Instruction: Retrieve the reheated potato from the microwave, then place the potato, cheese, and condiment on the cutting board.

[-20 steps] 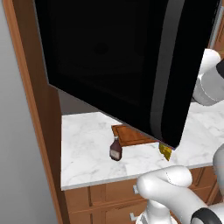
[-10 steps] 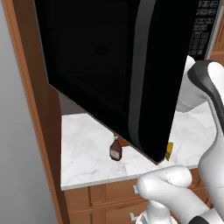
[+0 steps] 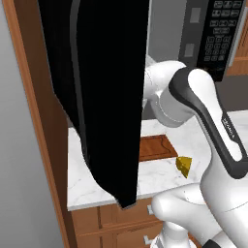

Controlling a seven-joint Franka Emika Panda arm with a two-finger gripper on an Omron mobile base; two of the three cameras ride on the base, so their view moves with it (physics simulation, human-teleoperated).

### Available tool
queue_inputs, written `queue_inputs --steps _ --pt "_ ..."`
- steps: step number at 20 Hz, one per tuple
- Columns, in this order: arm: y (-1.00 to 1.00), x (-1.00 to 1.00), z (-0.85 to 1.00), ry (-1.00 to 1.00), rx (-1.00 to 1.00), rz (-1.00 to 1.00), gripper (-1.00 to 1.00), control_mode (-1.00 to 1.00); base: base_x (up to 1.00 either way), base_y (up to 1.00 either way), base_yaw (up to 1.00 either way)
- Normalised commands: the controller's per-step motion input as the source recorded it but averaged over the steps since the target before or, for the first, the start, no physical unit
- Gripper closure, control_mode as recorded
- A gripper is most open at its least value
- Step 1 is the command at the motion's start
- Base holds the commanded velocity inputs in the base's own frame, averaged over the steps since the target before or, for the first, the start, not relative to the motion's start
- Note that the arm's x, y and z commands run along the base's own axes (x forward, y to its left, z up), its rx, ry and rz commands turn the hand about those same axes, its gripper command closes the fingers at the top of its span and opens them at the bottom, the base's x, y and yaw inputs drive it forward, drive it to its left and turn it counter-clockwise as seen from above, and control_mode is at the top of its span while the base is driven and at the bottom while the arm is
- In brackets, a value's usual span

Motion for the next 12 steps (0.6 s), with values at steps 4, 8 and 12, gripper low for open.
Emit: queue_inputs --steps 4,8,12 --pt "0.62 0.10 0.00 0.00 -0.14 -0.07 -1.00 -1.00 0.00 0.00 0.00" --pt "0.48 0.04 0.00 0.00 -0.16 -0.08 -1.00 -1.00 0.00 0.00 0.00" --pt "0.09 0.01 0.00 -0.01 -0.16 -0.07 -1.00 -1.00 0.00 0.00 0.00"
